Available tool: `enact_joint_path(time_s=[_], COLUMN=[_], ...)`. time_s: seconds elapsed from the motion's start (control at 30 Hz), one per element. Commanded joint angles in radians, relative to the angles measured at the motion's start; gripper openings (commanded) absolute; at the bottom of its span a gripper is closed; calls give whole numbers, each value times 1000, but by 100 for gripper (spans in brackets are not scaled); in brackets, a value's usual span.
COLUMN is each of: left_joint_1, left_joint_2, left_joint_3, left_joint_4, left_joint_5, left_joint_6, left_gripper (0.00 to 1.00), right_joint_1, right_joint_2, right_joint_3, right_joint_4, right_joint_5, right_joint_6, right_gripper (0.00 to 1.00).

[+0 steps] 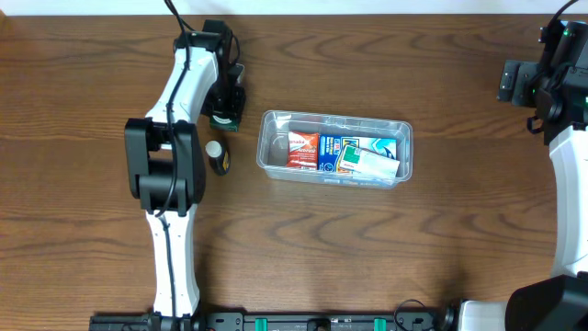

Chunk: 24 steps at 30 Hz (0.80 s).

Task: Pack container
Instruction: 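Lift the Zam-Buk tin and carry it over the container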

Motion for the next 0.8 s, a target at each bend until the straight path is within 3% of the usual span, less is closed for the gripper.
enact_joint_path(time_s=[0.0, 0.27, 0.4, 0.77], left_joint_1=[2, -4, -30, -233], left_joint_2=[-114, -282, -351, -389], left_joint_3=[18, 18, 18, 16], left_joint_4=[-19, -92, -164, -235], left_joint_5=[-15, -6, 69, 149], left_joint_6=[-57, -166, -179, -206], left_gripper=[56, 52, 50, 50], right_joint_1=[-8, -8, -8, -8], right_joint_2=[-2, -2, -2, -2], right_joint_3=[-2, -2, -2, -2], right_joint_4=[-1, -1, -1, -1], right_joint_5=[3, 3, 3, 3], right_joint_6=[11, 11, 11, 11], right_gripper=[99, 99, 99, 99])
